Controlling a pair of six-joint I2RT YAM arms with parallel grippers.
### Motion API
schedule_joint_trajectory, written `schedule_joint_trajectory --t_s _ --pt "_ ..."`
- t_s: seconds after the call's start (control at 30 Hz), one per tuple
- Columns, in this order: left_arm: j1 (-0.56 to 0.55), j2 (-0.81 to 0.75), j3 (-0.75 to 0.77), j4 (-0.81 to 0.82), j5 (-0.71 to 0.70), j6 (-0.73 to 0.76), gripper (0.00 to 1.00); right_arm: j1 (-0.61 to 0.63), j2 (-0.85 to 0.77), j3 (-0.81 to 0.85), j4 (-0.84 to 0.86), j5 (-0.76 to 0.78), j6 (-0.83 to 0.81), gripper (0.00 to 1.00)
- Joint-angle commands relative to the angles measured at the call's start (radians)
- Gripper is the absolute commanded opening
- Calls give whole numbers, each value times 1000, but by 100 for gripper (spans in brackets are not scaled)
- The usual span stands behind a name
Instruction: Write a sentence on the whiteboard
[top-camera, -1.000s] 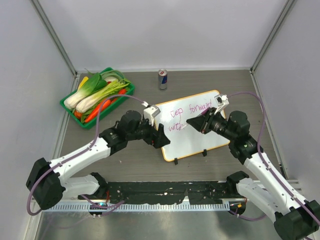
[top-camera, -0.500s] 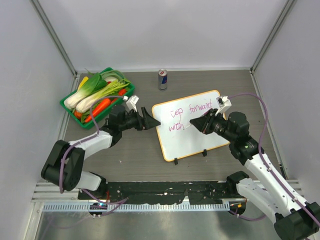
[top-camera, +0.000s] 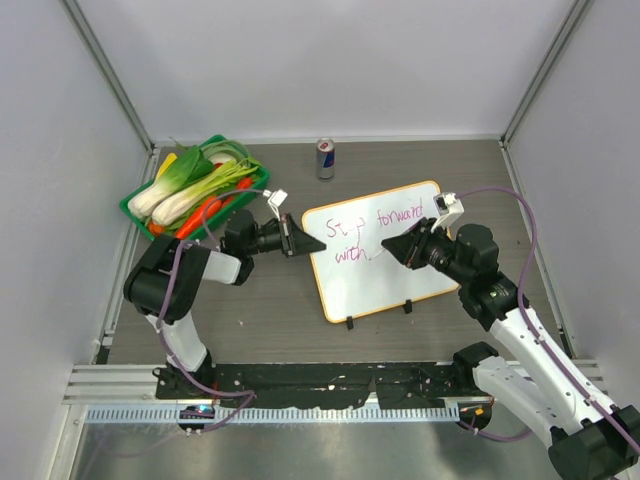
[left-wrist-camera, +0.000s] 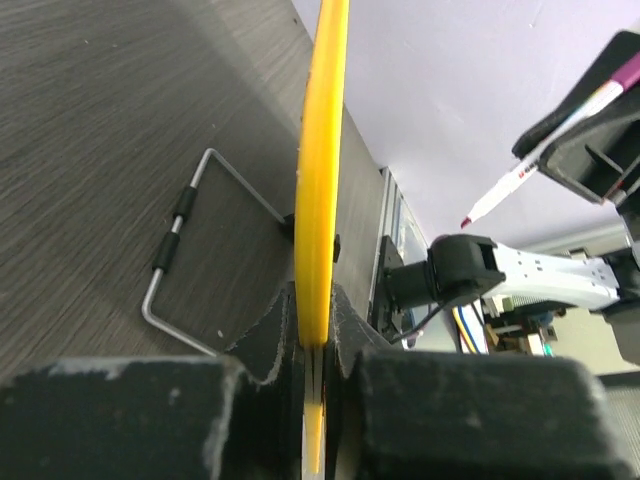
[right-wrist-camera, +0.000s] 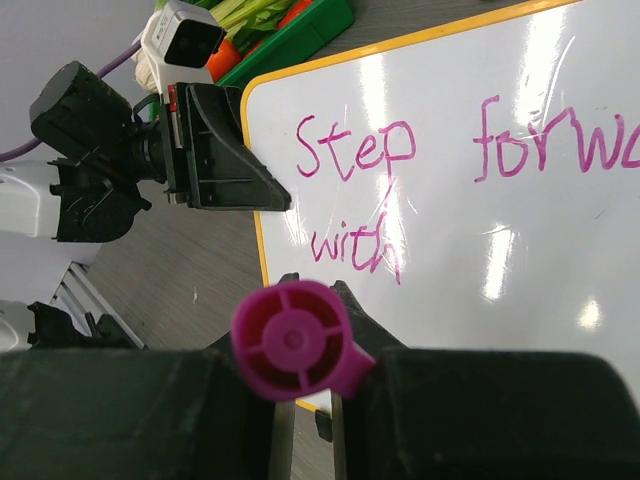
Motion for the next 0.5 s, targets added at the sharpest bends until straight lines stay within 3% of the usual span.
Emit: schedule_joint_trajectory --t_s 0.0,0.13,0.23,0.33,0.47 --pt "61 38 -21 210 109 -44 0 -6 -20 51 20 21 -24 2" --pt "101 27 -25 156 176 -14 0 -6 -21 53 20 21 -32 1" --pt "110 -25 -21 -41 186 121 0 -4 -23 53 20 32 -39 1" --pt "110 -100 -5 -365 135 343 0 -4 -23 51 22 34 -49 1" --pt "104 -154 -30 -441 121 411 0 -4 -23 54 23 37 -59 1"
